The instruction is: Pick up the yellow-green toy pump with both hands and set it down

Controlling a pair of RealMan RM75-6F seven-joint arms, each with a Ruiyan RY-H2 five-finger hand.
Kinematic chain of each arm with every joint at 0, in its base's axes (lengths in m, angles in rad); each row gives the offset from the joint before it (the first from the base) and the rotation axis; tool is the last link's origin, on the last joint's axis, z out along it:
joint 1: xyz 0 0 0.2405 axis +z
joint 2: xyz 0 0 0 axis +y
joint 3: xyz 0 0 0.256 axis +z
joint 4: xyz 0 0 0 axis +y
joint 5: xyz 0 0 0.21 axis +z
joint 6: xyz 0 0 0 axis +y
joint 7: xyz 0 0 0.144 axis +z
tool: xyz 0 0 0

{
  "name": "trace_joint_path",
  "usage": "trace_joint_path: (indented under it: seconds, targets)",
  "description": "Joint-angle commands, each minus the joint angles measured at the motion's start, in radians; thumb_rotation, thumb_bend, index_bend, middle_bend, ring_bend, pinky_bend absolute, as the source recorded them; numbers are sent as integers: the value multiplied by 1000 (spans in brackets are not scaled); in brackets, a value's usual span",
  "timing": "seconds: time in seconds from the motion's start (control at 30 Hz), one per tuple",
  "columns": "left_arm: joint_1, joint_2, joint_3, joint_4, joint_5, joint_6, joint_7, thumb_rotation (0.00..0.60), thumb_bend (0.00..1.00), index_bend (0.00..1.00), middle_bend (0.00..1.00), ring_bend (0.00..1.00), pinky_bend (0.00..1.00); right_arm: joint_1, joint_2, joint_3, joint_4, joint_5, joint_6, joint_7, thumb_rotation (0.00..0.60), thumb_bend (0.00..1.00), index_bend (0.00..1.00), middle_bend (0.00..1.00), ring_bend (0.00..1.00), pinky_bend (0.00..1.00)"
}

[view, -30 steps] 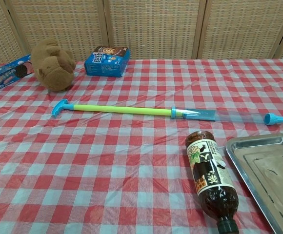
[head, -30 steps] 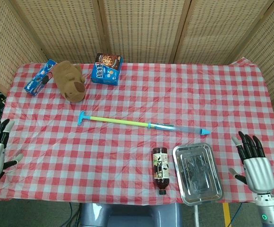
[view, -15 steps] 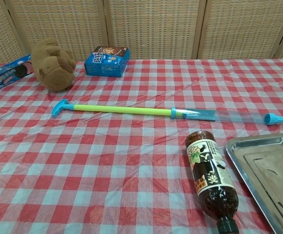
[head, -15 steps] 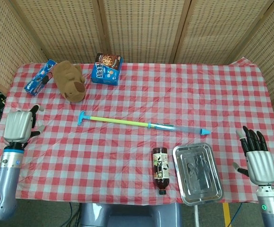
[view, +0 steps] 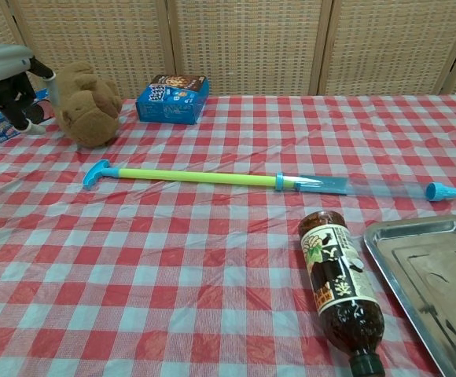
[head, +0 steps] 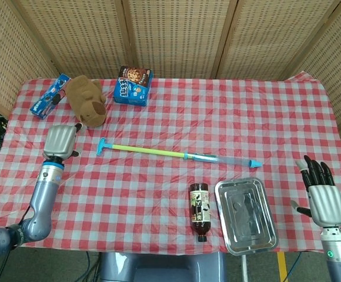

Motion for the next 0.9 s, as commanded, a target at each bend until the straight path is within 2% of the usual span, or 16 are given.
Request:
trace_joint_path:
  seconds: [0.03, 0.1, 0.37, 0.9]
  targets:
    - [-59, -38, 1, 47, -69, -32, 44, 600, 282, 405, 814, 754, 664, 3, -2, -1, 3, 1, -4, 6, 600, 71, 16, 0, 0, 0]
    - [-87, -55, 6, 70, -101, -39, 67, 600, 327, 401, 814, 754, 664, 6, -6, -1, 10, 0, -7, 14, 600, 71, 20, 0, 0, 0]
    - [-155, -109, 28, 152, -183, -71, 101, 600, 323, 397, 814, 754, 664, 8, -11, -4, 18, -6, -3, 19, 600, 72, 22, 0, 0, 0]
    - [-272, -256, 67, 351, -247, -127, 128, 600, 324, 475, 814, 754, 667, 7, -6, 1, 18, 10, -2, 48, 600, 72, 22, 0, 0, 0]
